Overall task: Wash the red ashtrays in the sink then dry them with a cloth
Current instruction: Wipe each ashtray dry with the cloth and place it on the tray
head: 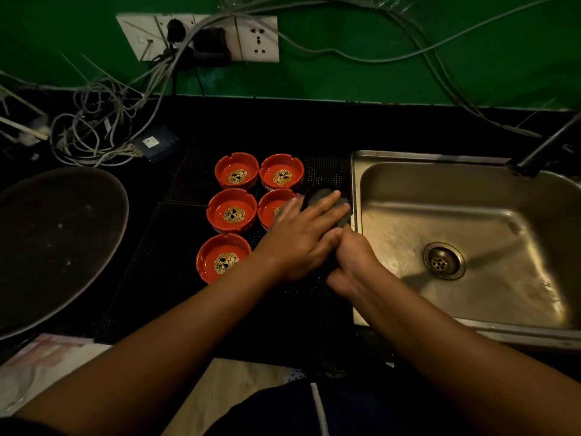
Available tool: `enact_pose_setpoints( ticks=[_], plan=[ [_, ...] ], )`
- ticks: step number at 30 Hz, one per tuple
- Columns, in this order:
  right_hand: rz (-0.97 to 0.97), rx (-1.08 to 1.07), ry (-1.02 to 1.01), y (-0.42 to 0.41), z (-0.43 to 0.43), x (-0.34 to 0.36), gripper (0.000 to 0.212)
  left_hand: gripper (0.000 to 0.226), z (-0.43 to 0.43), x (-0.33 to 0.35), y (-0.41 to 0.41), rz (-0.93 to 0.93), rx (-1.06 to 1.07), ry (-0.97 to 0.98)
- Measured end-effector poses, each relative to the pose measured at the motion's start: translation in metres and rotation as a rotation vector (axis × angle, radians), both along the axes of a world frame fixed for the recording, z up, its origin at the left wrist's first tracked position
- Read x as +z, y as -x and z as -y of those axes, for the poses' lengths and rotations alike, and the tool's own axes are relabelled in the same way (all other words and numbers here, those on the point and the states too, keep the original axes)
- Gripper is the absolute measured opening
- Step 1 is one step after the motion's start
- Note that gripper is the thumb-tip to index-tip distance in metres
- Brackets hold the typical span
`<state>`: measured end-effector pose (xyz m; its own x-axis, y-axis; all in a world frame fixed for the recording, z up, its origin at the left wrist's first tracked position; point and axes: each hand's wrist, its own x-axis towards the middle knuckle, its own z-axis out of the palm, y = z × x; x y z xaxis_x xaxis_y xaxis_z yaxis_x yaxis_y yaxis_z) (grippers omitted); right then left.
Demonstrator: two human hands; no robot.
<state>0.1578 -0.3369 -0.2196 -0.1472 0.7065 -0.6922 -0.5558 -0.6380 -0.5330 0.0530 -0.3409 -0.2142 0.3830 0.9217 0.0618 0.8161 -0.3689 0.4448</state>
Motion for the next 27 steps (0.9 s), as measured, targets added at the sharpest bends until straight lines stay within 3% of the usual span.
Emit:
enact_pose_setpoints(
  ticks=[3,8,11,15,18,21,24,27],
  plan=[
    [0.195,0.078,-0.038,-0.003,0.001,0.003,0.032,0.064,-0.001,-0.006,0.008,0.101,0.148,0.021],
    [0.41,0.236,-0.271,-0.016,0.009,0.017,0.033,0.027,0.007,0.006,0.016,0.782,0.392,0.338],
    [0.418,0.3,-0.389,-0.025,0.001,0.03,0.036,0.036,0.006,0.023,0.02,0.947,0.494,0.437],
    [0.313,0.194,-0.323,-0.031,-0.013,0.032,0.039,0.04,0.012,0.041,0.016,1.117,0.541,0.686],
    [0.401,0.124,-0.324,-0.028,-0.021,0.023,0.04,0.031,0.011,0.046,0.01,1.05,0.476,0.484],
    [0.192,0.281,-0.247,-0.028,-0.016,0.018,0.068,0.022,0.012,0.048,0.004,1.007,0.428,0.181],
    [-0.107,0.298,-0.176,-0.028,-0.012,0.023,0.082,0.027,0.016,0.038,-0.001,0.617,0.243,-0.082],
    [-0.163,0.239,-0.125,-0.034,-0.016,0.023,0.082,0.046,0.021,0.031,-0.001,0.216,0.029,-0.194]
  ],
)
